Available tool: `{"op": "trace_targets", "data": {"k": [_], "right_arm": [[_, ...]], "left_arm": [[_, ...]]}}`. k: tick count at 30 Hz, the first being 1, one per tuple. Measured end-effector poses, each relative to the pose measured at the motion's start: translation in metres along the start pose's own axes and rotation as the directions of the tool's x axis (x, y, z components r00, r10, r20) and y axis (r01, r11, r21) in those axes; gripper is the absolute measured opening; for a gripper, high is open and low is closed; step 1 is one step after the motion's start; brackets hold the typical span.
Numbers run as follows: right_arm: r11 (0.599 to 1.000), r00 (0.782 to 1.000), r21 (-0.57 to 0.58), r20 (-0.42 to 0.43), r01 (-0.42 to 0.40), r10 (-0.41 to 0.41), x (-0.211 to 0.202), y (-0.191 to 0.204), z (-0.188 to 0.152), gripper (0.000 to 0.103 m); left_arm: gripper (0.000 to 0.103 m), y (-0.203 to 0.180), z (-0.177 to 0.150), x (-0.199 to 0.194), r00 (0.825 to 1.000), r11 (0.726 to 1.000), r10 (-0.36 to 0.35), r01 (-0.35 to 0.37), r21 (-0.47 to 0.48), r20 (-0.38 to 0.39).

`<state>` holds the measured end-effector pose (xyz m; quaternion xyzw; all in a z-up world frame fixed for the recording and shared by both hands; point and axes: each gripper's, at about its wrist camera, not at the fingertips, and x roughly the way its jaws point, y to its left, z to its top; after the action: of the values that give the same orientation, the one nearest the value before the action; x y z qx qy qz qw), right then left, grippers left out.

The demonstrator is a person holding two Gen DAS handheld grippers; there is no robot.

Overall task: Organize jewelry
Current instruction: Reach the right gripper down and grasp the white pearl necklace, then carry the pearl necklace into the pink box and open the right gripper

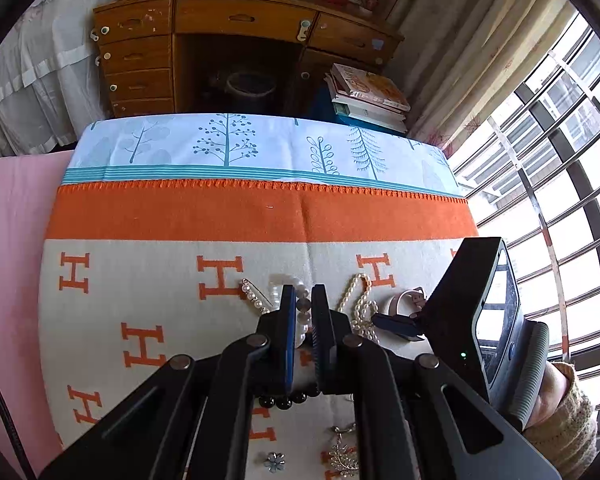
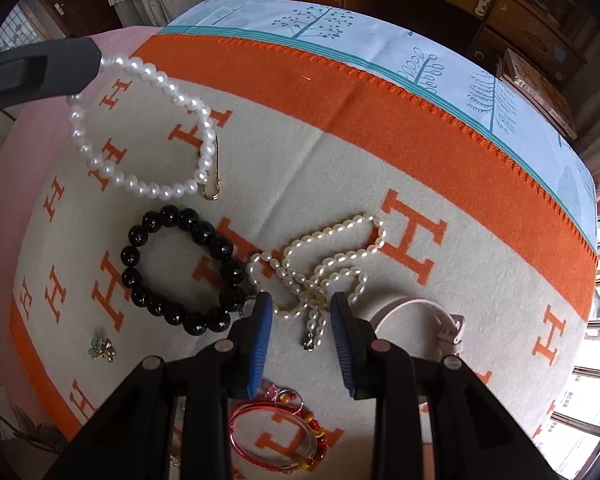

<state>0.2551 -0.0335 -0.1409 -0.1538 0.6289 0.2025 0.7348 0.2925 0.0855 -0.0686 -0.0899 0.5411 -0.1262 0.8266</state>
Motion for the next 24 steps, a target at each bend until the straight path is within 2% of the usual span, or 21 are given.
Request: {"op": "trace_targets", "data": {"k": [9, 11, 12, 16, 20, 24], "right_arm": [[0.999, 0.999, -0.038, -0.02, 0.038, -0.039, 0.009, 0.003, 0.009, 0.03], [0.998, 0.999, -0.047, -0.015, 0.043, -0.044, 0.008, 0.003, 0.006, 0.022], [0.998, 0.999, -0.044, -0.012, 0.041, -0.042, 0.008, 0.002, 0.006, 0.01], [0.999, 0.999, -0.038, 0.005, 0.035, -0.035, 0.003, 0.003, 0.002, 0.009], [1.0, 0.997, 0.023, 0.072, -0.014, 0.012, -0.018, -0.003, -0.003, 0.009], [0.994, 0.977, 0.066, 0.201, -0.084, 0.07, -0.067, -0.007, -0.018, 0.009]], "left_arm": [[0.005, -0.001, -0.001, -0.002, 1.0, 1.0, -0.001, 0.001, -0.005, -0.01], [0.005, -0.002, -0.001, -0.003, 1.0, 1.0, 0.004, -0.004, -0.002, -0.01], [0.005, -0.002, -0.001, -0.003, 1.0, 1.0, 0.008, -0.008, -0.003, -0.01], [0.005, -0.006, -0.003, -0.008, 1.0, 1.0, 0.015, -0.015, 0.005, -0.005], [0.005, -0.014, -0.005, -0.02, 1.0, 1.0, 0.017, -0.017, 0.016, 0.01], [0.005, -0.028, -0.008, -0.039, 0.999, 0.999, 0.011, -0.013, 0.041, 0.041]]}}
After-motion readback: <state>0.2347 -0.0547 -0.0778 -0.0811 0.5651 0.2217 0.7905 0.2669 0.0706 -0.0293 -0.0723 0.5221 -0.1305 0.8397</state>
